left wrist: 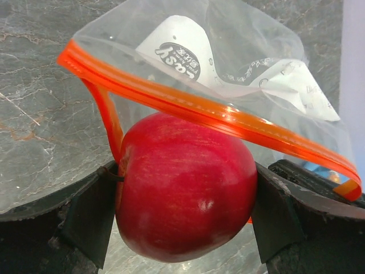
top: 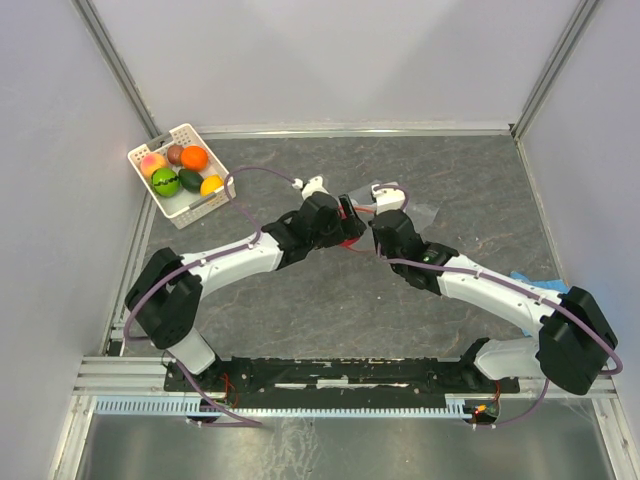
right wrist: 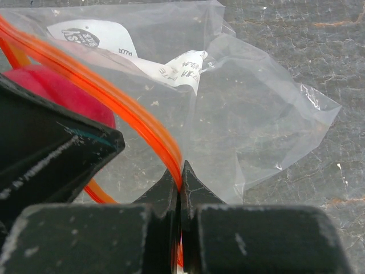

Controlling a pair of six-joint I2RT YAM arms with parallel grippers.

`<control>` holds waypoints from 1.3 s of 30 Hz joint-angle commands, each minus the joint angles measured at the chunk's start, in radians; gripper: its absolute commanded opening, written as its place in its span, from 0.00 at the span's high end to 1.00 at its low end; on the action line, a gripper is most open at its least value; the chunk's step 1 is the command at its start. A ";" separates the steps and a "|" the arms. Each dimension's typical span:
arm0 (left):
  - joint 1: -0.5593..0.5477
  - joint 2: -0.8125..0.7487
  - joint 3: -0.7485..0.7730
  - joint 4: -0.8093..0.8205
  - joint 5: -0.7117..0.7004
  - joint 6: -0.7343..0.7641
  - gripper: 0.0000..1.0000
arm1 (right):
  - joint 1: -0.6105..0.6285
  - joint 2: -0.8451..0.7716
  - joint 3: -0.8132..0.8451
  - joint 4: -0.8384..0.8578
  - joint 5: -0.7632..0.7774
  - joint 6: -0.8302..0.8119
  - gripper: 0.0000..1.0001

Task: Place the food in the zip-top bag and seal the zipper
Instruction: Place the fake fruit in the zipper food storage bag.

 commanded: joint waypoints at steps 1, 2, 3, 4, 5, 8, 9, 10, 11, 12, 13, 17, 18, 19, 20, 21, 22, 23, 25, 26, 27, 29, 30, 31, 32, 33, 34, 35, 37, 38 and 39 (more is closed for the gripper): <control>-0.030 0.008 0.043 0.009 -0.049 0.139 0.49 | -0.003 -0.017 -0.010 0.066 -0.033 0.015 0.98; -0.034 0.006 0.043 0.018 -0.049 0.162 0.48 | -0.003 -0.017 -0.011 0.071 -0.046 0.015 0.98; -0.035 0.004 0.042 0.026 -0.046 0.186 0.48 | -0.004 -0.019 -0.012 0.075 -0.063 0.015 0.98; -0.036 -0.002 0.040 0.033 -0.044 0.205 0.48 | -0.005 -0.020 -0.013 0.081 -0.072 0.015 0.98; -0.036 -0.012 0.031 0.044 -0.044 0.227 0.47 | -0.005 -0.021 -0.015 0.085 -0.091 0.015 0.98; -0.037 -0.051 -0.005 0.079 -0.057 0.271 0.47 | -0.006 -0.023 -0.016 0.090 -0.128 0.014 0.98; -0.036 -0.068 -0.020 0.091 -0.059 0.284 0.47 | -0.006 -0.023 -0.014 0.090 -0.143 0.014 0.98; -0.037 -0.083 -0.033 0.099 -0.064 0.297 0.47 | -0.007 -0.023 -0.012 0.091 -0.158 0.015 0.98; -0.037 -0.095 -0.043 0.105 -0.069 0.307 0.46 | -0.009 -0.023 -0.012 0.093 -0.176 0.016 0.98; -0.037 -0.104 -0.050 0.105 -0.074 0.324 0.46 | -0.011 -0.022 -0.011 0.096 -0.196 0.017 0.98; -0.036 -0.111 -0.055 0.103 -0.078 0.337 0.46 | -0.012 -0.023 -0.010 0.099 -0.216 0.020 0.98; -0.035 -0.137 -0.065 0.072 -0.146 0.376 0.45 | -0.017 -0.021 -0.010 0.110 -0.287 0.030 0.98; -0.036 -0.142 -0.066 0.058 -0.179 0.380 0.44 | -0.019 -0.022 -0.010 0.112 -0.299 0.033 0.98; -0.036 -0.144 -0.063 0.036 -0.215 0.382 0.44 | -0.021 -0.026 -0.011 0.116 -0.309 0.036 0.98; -0.034 -0.140 -0.055 -0.005 -0.250 0.380 0.43 | -0.024 -0.030 -0.014 0.120 -0.325 0.040 0.99; -0.035 -0.133 -0.043 -0.040 -0.284 0.375 0.43 | -0.027 -0.035 -0.018 0.126 -0.336 0.043 0.98; -0.035 -0.125 -0.029 -0.073 -0.309 0.368 0.42 | -0.030 -0.041 -0.024 0.136 -0.357 0.048 0.98; -0.035 -0.114 -0.017 -0.105 -0.330 0.359 0.41 | -0.033 -0.045 -0.028 0.144 -0.374 0.054 0.98; -0.036 -0.097 -0.003 -0.145 -0.355 0.336 0.41 | -0.037 -0.050 -0.035 0.159 -0.402 0.064 0.98; -0.035 -0.093 -0.002 -0.156 -0.370 0.320 0.40 | -0.039 -0.048 -0.036 0.164 -0.415 0.068 0.98; -0.036 -0.090 -0.001 -0.166 -0.378 0.305 0.40 | -0.041 -0.046 -0.035 0.166 -0.424 0.072 0.98; -0.037 -0.089 0.002 -0.189 -0.420 0.271 0.40 | -0.042 -0.034 -0.033 0.170 -0.440 0.079 0.98; -0.036 -0.089 0.006 -0.202 -0.433 0.255 0.40 | -0.043 -0.027 -0.032 0.172 -0.445 0.085 0.98; -0.035 -0.091 0.010 -0.211 -0.437 0.244 0.40 | -0.044 -0.022 -0.032 0.174 -0.449 0.089 0.98; -0.036 -0.092 0.016 -0.221 -0.433 0.235 0.40 | -0.044 -0.016 -0.029 0.174 -0.452 0.092 0.99; -0.035 -0.095 0.020 -0.229 -0.424 0.220 0.40 | -0.045 -0.009 -0.027 0.174 -0.454 0.096 0.98; -0.035 -0.100 0.023 -0.231 -0.403 0.206 0.39 | -0.045 -0.004 -0.026 0.174 -0.454 0.101 0.98; -0.036 -0.109 0.022 -0.228 -0.362 0.184 0.39 | -0.045 0.004 -0.024 0.176 -0.456 0.106 0.98; -0.035 -0.132 0.012 -0.209 -0.316 0.141 0.38 | -0.046 0.020 -0.019 0.177 -0.464 0.115 0.98; -0.035 -0.138 0.010 -0.202 -0.305 0.121 0.38 | -0.045 0.025 -0.018 0.178 -0.470 0.118 0.98; -0.035 -0.142 0.009 -0.196 -0.297 0.114 0.38 | -0.045 0.032 -0.017 0.179 -0.475 0.120 0.98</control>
